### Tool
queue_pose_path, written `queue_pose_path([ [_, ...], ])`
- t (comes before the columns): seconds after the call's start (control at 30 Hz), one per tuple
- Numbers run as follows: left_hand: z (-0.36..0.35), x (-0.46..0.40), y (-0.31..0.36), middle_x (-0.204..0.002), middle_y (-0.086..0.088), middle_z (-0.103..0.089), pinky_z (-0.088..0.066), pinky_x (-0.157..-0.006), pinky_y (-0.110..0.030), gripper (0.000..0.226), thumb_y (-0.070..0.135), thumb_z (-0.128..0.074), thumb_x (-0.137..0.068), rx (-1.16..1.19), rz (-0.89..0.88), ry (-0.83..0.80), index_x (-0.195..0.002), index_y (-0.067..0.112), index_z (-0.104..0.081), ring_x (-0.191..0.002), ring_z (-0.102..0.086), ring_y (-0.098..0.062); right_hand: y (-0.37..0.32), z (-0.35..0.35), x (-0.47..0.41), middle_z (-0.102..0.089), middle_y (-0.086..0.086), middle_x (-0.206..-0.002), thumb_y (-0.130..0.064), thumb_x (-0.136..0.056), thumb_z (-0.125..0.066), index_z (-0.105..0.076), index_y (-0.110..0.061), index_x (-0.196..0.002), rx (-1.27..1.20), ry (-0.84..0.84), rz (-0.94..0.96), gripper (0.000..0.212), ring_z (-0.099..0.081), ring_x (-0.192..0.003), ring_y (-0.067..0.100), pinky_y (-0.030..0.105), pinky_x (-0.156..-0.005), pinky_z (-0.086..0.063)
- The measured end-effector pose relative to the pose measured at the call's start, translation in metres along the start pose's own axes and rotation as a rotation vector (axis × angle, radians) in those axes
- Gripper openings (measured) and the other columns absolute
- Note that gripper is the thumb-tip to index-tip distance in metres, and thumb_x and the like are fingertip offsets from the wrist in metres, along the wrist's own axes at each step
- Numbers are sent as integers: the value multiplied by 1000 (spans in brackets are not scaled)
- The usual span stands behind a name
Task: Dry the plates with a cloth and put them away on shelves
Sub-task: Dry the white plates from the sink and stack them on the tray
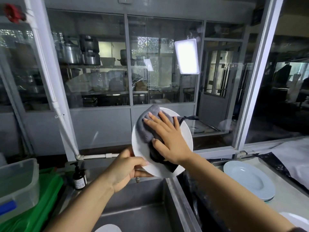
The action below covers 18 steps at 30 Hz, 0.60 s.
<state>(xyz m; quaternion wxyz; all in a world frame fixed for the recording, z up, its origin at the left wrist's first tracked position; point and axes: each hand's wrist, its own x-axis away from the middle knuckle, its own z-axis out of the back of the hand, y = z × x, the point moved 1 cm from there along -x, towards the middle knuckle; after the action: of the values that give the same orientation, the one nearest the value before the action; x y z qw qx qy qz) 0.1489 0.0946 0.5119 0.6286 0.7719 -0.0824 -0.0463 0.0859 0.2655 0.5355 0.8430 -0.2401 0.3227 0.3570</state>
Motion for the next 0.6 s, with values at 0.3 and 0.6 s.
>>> queue_pose_path([
  [0.3,3,-7,-2,-102,-10,-74,-57,-78,-55,33,-11,-54,-88,67,-108,119,-112,10,-62,-91,-70,-31,31,-9,50,-7,-13,-163,-45,-93,-31,-10,-32,-155,-60,-94,-127,67,7,-151,13,64,-116,-6],
  [0.6,4,-8,-5,-116,-9,-71,-54,-87,-53,36,29,-59,-89,90,-117,123,-122,16,-63,-106,-68,-28,-12,-48,57,-22,-5,-161,-36,-82,-65,-20,-25,-153,-22,1,17,85,-9,-151,22,61,-115,-22],
])
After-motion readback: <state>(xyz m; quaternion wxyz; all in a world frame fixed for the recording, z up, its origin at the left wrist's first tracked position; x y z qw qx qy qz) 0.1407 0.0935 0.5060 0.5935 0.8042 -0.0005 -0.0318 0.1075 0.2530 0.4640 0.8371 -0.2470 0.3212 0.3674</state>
